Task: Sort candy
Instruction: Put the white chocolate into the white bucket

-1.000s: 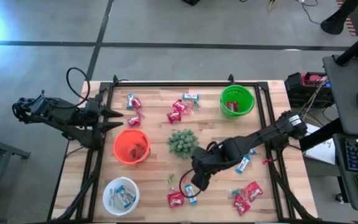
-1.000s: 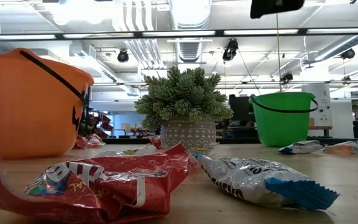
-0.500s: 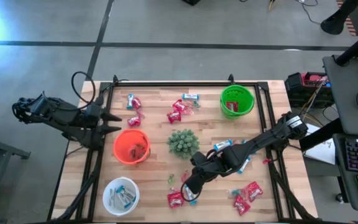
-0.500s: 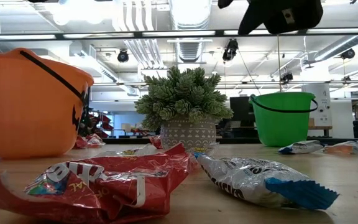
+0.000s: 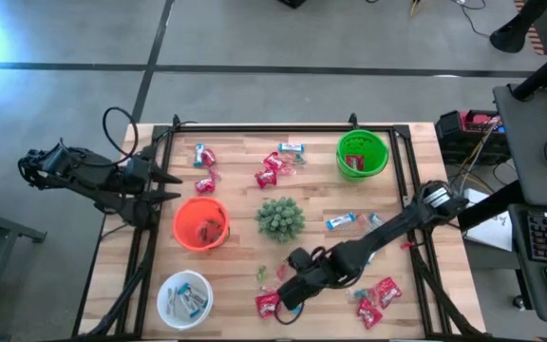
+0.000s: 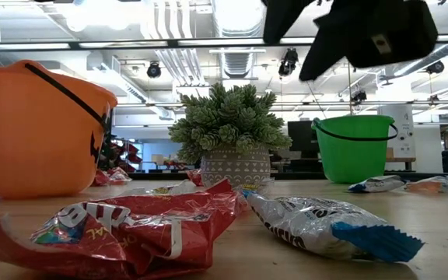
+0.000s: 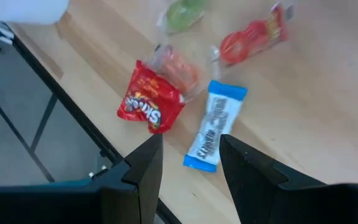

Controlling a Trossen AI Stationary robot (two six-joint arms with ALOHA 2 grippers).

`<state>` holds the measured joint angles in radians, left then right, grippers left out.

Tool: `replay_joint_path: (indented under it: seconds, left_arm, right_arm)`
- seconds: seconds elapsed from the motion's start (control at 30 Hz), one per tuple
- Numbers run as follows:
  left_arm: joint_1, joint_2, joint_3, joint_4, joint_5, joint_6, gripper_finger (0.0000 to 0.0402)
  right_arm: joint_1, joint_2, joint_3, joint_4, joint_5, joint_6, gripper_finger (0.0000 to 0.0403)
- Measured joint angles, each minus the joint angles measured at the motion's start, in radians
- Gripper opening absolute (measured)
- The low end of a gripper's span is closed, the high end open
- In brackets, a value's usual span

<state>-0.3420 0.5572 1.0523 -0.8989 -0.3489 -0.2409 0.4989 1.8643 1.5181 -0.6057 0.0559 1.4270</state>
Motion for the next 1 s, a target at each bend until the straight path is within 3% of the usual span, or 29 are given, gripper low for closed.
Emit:
replay_joint_path:
  seconds: [0.4, 1.0]
  left_arm:
    - [0.0, -0.03, 0.0, 0.0, 0.0, -0.001, 0.015]
    - [0.0, -0.033, 0.0, 0.0, 0.0, -0.003, 0.015]
  right_arm:
    - [0.055, 0.116, 0.018, 0.022, -0.013, 0.09, 0.0153]
    - [0.064, 0.15, 0.015, 0.043, -0.011, 0.104, 0.0153]
